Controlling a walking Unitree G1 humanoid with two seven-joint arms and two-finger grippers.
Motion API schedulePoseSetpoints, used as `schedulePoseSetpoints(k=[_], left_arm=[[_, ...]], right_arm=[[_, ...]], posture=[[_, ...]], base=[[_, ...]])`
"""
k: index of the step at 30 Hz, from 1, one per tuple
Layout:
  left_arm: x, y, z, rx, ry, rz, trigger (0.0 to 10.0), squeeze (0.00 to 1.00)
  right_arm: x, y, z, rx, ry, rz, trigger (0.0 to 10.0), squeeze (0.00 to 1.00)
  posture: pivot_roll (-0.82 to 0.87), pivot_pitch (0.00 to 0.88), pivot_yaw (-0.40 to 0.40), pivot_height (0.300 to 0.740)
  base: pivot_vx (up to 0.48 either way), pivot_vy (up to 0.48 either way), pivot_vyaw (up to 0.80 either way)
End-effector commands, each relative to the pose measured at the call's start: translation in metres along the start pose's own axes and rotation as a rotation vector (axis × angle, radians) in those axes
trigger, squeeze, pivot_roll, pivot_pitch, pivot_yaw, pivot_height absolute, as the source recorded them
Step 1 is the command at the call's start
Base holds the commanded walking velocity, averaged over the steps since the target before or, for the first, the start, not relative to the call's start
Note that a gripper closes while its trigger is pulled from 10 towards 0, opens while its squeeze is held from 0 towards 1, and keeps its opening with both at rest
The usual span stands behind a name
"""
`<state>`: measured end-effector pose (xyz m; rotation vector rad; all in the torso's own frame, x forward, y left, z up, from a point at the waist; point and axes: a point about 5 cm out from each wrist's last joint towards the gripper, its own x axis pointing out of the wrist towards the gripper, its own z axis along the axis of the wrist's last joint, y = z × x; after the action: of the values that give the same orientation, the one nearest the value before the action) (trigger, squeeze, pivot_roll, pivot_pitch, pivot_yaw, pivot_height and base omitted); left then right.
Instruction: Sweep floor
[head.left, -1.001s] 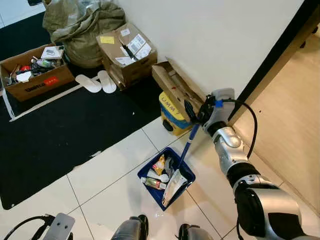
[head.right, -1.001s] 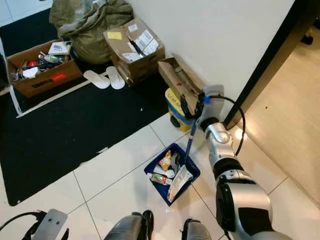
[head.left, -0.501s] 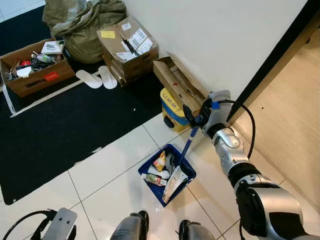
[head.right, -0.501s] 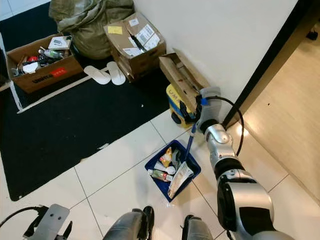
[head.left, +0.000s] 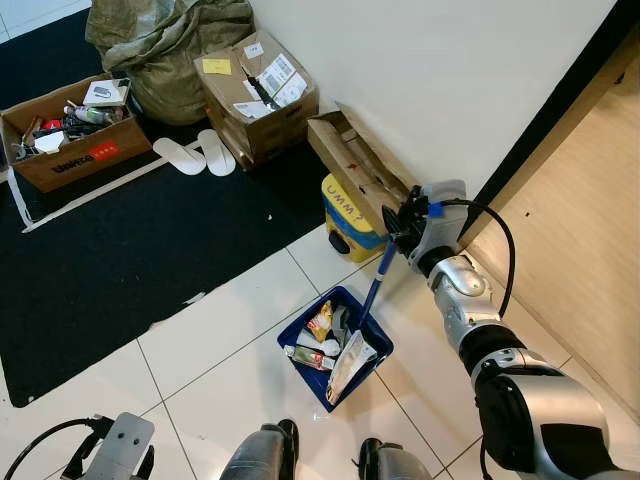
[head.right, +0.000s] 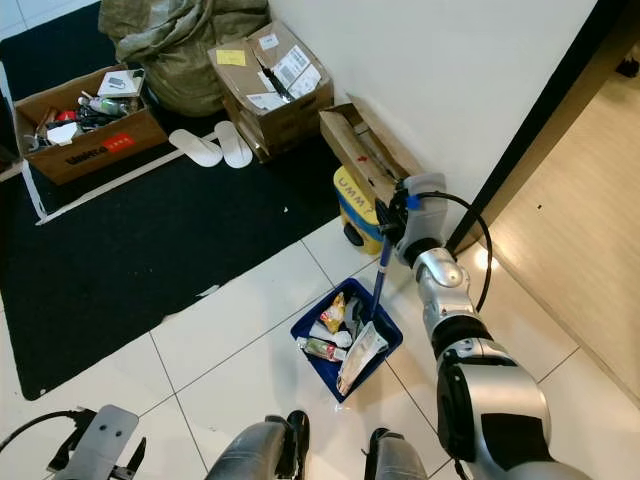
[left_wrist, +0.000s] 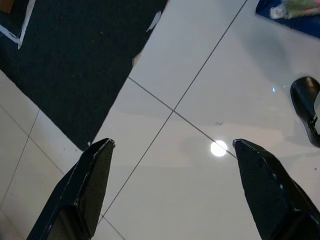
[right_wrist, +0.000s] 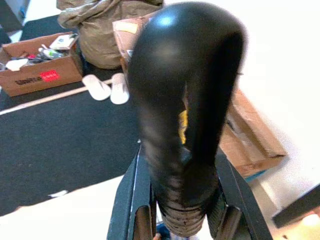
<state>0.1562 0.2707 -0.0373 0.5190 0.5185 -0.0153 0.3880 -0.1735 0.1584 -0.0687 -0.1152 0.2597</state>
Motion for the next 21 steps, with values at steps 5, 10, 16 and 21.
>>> schedulePoseSetpoints(k=[5, 10, 16, 21], left_arm=[[-0.0104, -0.0047, -0.0146, -0.001, 0.061, -0.025, 10.0, 0.00], [-0.0103, -0.0047, -0.0139, -0.003, 0.058, -0.025, 10.0, 0.00], [-0.0082, -0.0086, -0.0115, -0.009, 0.055, -0.030, 10.0, 0.00], [-0.0054, -0.0126, -0.0096, -0.016, 0.057, -0.035, 10.0, 0.00]], right_arm=[[-0.0005, 0.0067, -0.0068, 0.024, 0.028, 0.022, 0.0, 0.00], [0.0002, 0.0055, -0.0051, 0.021, 0.027, 0.021, 0.0, 0.00], [0.0022, 0.0044, -0.0087, 0.086, 0.084, -0.012, 0.0, 0.00], [0.0022, -0.0003, -0.0105, 0.145, 0.112, -0.066, 0.0, 0.00]], posture=[[0.23, 0.390, 0.067, 0.740], [0.22, 0.389, 0.064, 0.740], [0.21, 0.378, 0.056, 0.740], [0.20, 0.365, 0.046, 0.740]], base=[[0.000, 0.000, 0.00], [0.000, 0.000, 0.00], [0.000, 0.000, 0.00], [0.000, 0.000, 0.00]])
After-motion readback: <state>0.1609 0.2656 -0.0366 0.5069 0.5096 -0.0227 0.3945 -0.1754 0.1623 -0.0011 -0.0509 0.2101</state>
